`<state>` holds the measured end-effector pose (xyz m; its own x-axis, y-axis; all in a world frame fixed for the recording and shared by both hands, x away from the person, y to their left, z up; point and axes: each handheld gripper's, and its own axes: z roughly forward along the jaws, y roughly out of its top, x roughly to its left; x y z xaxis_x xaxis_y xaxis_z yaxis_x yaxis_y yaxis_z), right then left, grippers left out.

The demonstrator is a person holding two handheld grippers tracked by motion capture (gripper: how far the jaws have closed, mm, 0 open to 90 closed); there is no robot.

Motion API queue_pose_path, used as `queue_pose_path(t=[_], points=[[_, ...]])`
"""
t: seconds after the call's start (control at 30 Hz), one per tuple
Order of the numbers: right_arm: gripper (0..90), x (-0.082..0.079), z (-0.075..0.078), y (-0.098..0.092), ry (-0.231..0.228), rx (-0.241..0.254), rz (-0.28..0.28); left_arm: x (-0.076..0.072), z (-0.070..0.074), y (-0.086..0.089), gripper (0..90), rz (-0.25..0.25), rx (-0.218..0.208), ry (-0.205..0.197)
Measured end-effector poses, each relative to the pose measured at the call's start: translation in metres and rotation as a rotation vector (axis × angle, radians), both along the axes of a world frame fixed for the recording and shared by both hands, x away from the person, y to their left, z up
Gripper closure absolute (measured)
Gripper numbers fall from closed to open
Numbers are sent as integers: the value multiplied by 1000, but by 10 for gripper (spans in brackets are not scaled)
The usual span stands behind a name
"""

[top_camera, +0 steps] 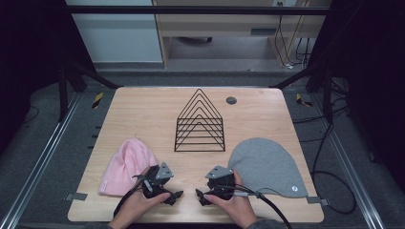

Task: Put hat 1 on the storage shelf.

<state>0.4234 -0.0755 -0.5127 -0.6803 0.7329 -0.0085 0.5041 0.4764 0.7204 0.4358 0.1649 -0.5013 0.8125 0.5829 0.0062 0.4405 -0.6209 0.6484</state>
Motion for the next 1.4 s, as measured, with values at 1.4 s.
queue_pose_path(t=[1.4], points=[[21,1,0,0,-8,1,10,78,60,169,325,319,33,-33]])
